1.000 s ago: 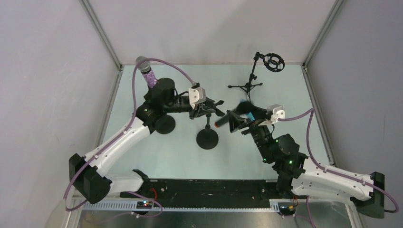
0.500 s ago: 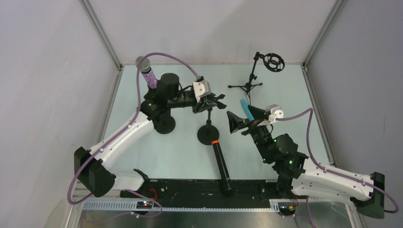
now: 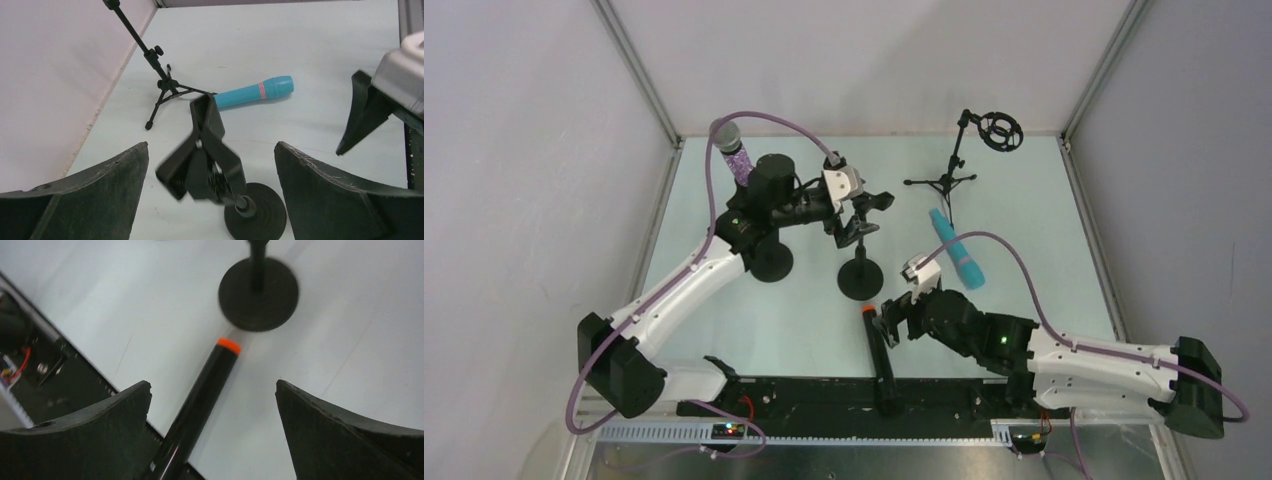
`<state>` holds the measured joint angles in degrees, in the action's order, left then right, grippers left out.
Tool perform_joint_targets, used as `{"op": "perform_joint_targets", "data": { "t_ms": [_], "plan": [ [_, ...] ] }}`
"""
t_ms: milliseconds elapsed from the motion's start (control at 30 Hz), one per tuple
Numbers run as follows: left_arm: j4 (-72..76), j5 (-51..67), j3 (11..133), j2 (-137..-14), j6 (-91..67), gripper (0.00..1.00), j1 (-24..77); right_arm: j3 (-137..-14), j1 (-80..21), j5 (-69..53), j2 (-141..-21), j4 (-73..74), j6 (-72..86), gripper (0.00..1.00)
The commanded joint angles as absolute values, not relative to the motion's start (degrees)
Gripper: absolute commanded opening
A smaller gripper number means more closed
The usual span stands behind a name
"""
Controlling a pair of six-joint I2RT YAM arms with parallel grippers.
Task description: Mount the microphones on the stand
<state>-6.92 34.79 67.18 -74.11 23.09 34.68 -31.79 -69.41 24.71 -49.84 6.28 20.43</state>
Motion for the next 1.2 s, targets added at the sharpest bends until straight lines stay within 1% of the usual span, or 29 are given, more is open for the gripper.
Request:
{"op": "perform_joint_targets", "data": {
  "t_ms": [0,200,400,533,633,767,800,833,867,933,1067,1167],
  "plan": [
    [-5.4,34.4,69.6,-70.8,22.7,1.0,34.3,-32.5,-70.5,13.5,-51.3,10.6,24.9,0.99],
    [-6.3,33.7,69.2,-65.1,21.9,1.0,34.4,-32.9,-74.6,9.3,-59.4,10.5,28.2,0.99],
    [-8.1,32.8,65.2,-55.0,21.0,1.0,34.5,-34.9,-77.4,8.0,-65.0,14.9,31.2,0.99],
    [-8.6,32.1,63.0,-50.3,21.1,1.0,34.8,-36.3,-77.5,5.8,-68.5,16.1,30.4,0.96],
    [-8.9,31.3,63.1,-48.7,20.5,1.0,34.9,-39.2,-76.6,4.6,-73.3,18.9,27.7,0.87],
    [-9.2,30.0,63.0,-47.6,21.1,1.0,34.8,-41.6,-74.5,4.6,-76.6,23.3,22.7,0.74],
    [-9.2,29.7,62.8,-47.2,21.2,1.0,34.8,-41.8,-73.9,4.7,-76.8,23.8,22.1,0.67],
    [-9.3,29.5,62.7,-47.0,21.3,1.0,34.8,-42.0,-72.7,4.8,-76.6,24.5,20.7,0.63],
    [-9.3,29.2,62.6,-46.7,21.4,1.0,34.8,-42.1,-72.2,5.6,-76.4,24.6,19.8,0.56],
    [-9.3,28.8,62.3,-46.1,21.7,1.0,34.7,-42.1,-71.0,7.1,-75.5,24.6,16.8,0.5],
    [-9.5,27.7,61.9,-45.2,21.9,1.0,34.5,-43.2,-69.6,6.8,-75.7,24.2,10.2,0.48],
    [-9.5,27.6,61.8,-45.0,21.2,1.0,34.3,-43.6,-70.4,5.0,-75.9,23.8,3.9,0.5]
  ]
}}
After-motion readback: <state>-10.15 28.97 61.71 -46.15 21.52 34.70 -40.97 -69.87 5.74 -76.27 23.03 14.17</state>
